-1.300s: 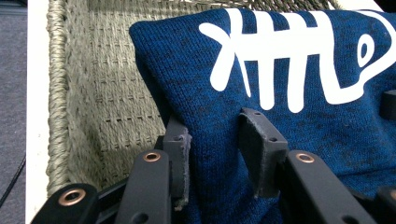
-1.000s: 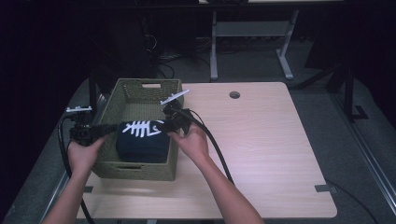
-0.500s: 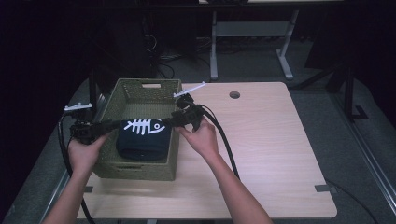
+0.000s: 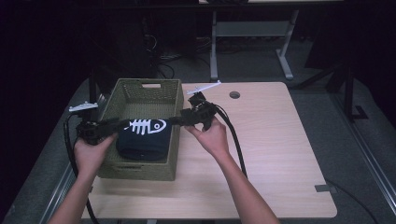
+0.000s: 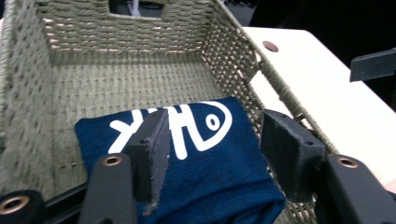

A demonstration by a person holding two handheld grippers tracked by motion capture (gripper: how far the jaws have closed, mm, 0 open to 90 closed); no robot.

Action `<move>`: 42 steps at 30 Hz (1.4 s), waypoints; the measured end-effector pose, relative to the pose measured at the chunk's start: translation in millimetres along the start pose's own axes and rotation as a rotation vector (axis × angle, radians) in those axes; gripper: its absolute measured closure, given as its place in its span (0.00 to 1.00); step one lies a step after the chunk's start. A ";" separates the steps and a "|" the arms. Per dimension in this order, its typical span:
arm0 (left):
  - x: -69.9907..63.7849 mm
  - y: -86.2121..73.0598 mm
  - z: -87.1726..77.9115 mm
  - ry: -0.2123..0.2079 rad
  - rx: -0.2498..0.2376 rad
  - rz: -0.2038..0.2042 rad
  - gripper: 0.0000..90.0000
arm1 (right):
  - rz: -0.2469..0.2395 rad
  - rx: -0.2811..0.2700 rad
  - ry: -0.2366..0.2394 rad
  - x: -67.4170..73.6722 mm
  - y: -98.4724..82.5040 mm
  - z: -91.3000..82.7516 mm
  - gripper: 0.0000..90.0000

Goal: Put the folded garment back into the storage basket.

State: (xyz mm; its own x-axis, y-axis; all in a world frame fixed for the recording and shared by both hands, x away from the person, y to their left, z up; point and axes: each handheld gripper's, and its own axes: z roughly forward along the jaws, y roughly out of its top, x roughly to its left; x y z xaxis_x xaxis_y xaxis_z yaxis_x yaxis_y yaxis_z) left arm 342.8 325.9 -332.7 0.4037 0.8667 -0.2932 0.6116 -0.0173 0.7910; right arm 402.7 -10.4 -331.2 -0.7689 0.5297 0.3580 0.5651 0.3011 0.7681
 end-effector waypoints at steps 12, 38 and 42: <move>-25.4 4.8 10.6 -0.064 0.011 0.028 0.37 | 0.024 -0.024 0.001 -11.9 -10.6 -23.4 0.38; -75.5 7.7 31.4 -0.114 0.019 0.103 0.28 | 0.064 -0.080 -0.052 -44.7 -41.3 -86.1 0.31; -82.1 7.2 33.7 -0.121 0.016 0.104 0.28 | 0.074 -0.086 -0.059 -49.0 -46.5 -95.3 0.31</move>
State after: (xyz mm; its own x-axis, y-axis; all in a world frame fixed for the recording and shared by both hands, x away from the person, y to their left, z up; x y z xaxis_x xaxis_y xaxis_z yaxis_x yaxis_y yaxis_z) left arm 337.0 237.9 -321.1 0.5435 0.7935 -0.2737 0.5729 -0.1124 0.8119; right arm 385.6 -125.9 -333.9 -0.7059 0.5942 0.3856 0.5900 0.1919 0.7843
